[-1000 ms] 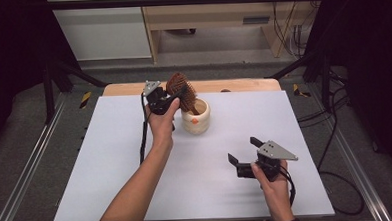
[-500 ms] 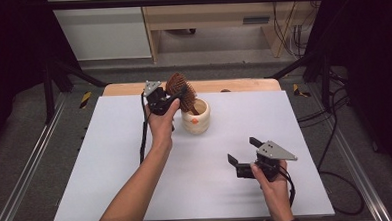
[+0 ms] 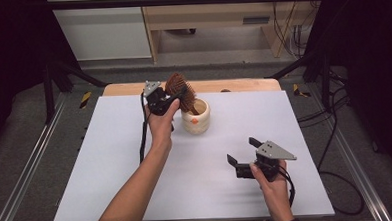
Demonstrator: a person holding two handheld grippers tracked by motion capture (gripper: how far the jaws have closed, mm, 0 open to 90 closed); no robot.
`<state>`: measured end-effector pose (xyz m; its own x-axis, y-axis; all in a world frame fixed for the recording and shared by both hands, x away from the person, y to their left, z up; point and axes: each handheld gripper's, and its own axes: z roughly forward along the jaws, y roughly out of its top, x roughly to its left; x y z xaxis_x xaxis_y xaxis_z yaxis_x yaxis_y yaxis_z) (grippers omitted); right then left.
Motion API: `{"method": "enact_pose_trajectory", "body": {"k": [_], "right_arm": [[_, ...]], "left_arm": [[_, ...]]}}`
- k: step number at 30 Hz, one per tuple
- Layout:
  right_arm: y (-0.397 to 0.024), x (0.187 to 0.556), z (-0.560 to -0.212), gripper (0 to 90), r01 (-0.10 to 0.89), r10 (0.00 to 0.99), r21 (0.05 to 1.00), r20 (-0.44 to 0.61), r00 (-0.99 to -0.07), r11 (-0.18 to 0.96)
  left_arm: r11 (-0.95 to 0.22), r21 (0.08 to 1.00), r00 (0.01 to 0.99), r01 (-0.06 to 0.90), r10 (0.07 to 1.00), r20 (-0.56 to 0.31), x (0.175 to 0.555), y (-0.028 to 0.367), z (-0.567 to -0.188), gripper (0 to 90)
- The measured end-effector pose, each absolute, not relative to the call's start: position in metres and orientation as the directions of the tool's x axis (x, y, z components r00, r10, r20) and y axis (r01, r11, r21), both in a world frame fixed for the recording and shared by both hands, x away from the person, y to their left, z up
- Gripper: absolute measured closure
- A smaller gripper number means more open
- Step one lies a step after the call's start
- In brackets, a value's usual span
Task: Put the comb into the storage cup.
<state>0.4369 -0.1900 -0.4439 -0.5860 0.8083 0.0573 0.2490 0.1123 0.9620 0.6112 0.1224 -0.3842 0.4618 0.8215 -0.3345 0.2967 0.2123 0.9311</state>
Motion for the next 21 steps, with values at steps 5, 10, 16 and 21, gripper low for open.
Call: {"method": "enact_pose_trajectory", "body": {"k": [5, 10, 16, 21], "right_arm": [[-0.1901, 0.4368, -0.4439, 2.7, 0.250, 0.808, 0.962, 0.058, -0.586, 0.112], [-0.1899, 0.4374, -0.4443, 2.7, 0.249, 0.808, 0.962, 0.056, -0.587, 0.114], [-0.1898, 0.4371, -0.4443, 2.7, 0.251, 0.807, 0.961, 0.058, -0.588, 0.113], [-0.1901, 0.4377, -0.4446, 2.7, 0.250, 0.806, 0.962, 0.058, -0.589, 0.113]], "left_arm": [[0.213, 0.930, 0.453, 0.299, 0.826, -0.335, 0.6117, 0.1236, -0.3849, 40.8], [0.228, 0.925, 0.447, 0.303, 0.824, -0.349, 0.6129, 0.1268, -0.3864, 39.6], [0.222, 0.928, 0.449, 0.298, 0.826, -0.342, 0.6127, 0.1267, -0.3863, 39.3], [0.219, 0.931, 0.455, 0.294, 0.824, -0.337, 0.6135, 0.1271, -0.3871, 37.8]]}}
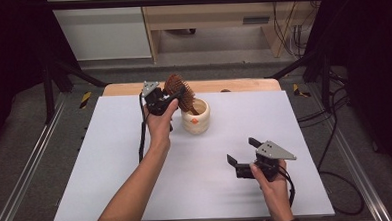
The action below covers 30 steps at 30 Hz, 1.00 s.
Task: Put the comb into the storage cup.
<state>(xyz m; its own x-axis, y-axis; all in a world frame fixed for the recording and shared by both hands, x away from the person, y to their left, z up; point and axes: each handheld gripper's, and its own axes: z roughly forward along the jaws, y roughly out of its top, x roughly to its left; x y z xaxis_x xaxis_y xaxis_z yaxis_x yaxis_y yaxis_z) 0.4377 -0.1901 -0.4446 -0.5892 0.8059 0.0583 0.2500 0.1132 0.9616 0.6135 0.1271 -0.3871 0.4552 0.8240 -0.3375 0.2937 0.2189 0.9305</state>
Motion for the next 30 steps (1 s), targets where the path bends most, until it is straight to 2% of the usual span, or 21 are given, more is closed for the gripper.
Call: {"method": "enact_pose_trajectory", "body": {"k": [16, 25, 30], "right_arm": [[-0.1903, 0.4375, -0.4443, 2.7, 0.251, 0.806, 0.961, 0.059, -0.590, 0.113], [-0.1898, 0.4375, -0.4444, 2.7, 0.250, 0.805, 0.962, 0.059, -0.591, 0.113], [-0.1895, 0.4376, -0.4446, 2.7, 0.251, 0.804, 0.961, 0.059, -0.592, 0.114]], "left_arm": [[0.218, 0.935, 0.452, 0.281, 0.829, -0.329, 0.6128, 0.1246, -0.3885, 22.7], [0.198, 0.945, 0.438, 0.261, 0.848, -0.299, 0.6113, 0.1224, -0.3877, 9.5], [0.172, 0.953, 0.437, 0.248, 0.859, -0.268, 0.6099, 0.1228, -0.3881, 7.1]]}}
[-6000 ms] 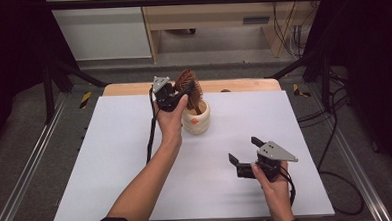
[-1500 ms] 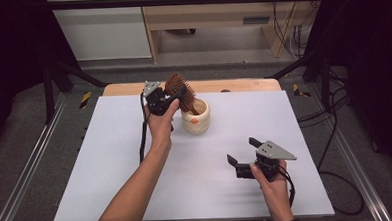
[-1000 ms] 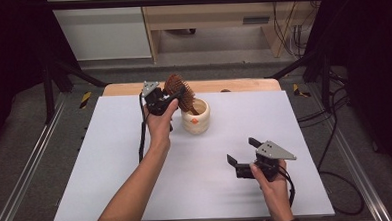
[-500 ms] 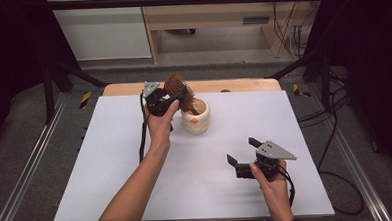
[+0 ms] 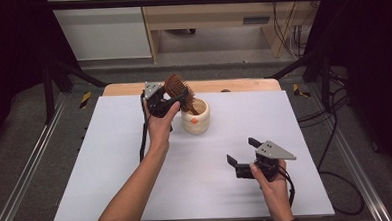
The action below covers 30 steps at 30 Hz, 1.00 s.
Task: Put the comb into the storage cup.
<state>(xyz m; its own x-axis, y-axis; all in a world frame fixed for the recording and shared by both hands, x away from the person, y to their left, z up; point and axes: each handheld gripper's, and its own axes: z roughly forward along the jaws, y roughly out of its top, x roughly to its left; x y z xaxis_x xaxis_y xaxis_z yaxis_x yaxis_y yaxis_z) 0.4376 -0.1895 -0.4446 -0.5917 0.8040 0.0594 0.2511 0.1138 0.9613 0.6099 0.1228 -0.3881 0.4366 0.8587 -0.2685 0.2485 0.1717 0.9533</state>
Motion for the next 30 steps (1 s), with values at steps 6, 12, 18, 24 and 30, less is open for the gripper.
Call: {"method": "enact_pose_trajectory", "body": {"k": [6, 12, 18, 24, 30], "right_arm": [[-0.1889, 0.4374, -0.4447, 2.7, 0.253, 0.802, 0.960, 0.058, -0.595, 0.118], [-0.1881, 0.4380, -0.4451, 2.7, 0.254, 0.801, 0.960, 0.058, -0.595, 0.119], [-0.1884, 0.4379, -0.4450, 2.7, 0.255, 0.802, 0.960, 0.062, -0.594, 0.115], [-0.1884, 0.4378, -0.4450, 2.7, 0.255, 0.801, 0.960, 0.060, -0.595, 0.117], [-0.1878, 0.4377, -0.4452, 2.7, 0.255, 0.801, 0.959, 0.057, -0.597, 0.122]], "left_arm": [[0.140, 0.961, 0.432, 0.240, 0.871, -0.234, 0.6085, 0.1222, -0.3888, 5.9], [0.127, 0.965, 0.434, 0.228, 0.874, -0.217, 0.6076, 0.1233, -0.3875, 5.9], [0.117, 0.968, 0.429, 0.220, 0.880, -0.204, 0.6063, 0.1270, -0.3863, 5.4], [0.117, 0.958, 0.406, 0.263, 0.887, -0.220, 0.6070, 0.1284, -0.3874, 2.7], [0.085, 0.963, 0.410, 0.257, 0.893, -0.188, 0.6039, 0.1302, -0.3874, 2.6]]}}
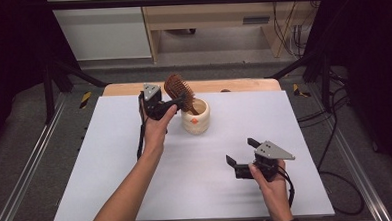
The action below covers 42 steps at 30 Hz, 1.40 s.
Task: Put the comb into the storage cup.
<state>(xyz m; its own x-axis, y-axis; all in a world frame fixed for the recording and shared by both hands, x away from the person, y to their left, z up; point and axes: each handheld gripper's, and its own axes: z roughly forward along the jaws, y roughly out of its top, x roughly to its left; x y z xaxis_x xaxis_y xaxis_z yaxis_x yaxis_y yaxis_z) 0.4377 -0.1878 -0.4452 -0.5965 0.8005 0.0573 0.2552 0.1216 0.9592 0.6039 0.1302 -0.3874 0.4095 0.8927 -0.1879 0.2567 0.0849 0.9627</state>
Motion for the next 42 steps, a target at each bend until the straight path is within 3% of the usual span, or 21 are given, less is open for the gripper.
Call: {"method": "enact_pose_trajectory", "body": {"k": [16, 42], "right_arm": [[-0.186, 0.437, -0.446, 2.7, 0.257, 0.803, 0.958, 0.051, -0.594, 0.129], [-0.186, 0.438, -0.446, 2.8, 0.257, 0.802, 0.958, 0.051, -0.594, 0.129]], "left_arm": [[0.040, 0.963, 0.423, 0.265, 0.893, -0.153, 0.592, 0.137, -0.384, 5.6], [-0.033, 0.982, 0.438, 0.185, 0.897, -0.052, 0.580, 0.145, -0.378, 5.9]]}}
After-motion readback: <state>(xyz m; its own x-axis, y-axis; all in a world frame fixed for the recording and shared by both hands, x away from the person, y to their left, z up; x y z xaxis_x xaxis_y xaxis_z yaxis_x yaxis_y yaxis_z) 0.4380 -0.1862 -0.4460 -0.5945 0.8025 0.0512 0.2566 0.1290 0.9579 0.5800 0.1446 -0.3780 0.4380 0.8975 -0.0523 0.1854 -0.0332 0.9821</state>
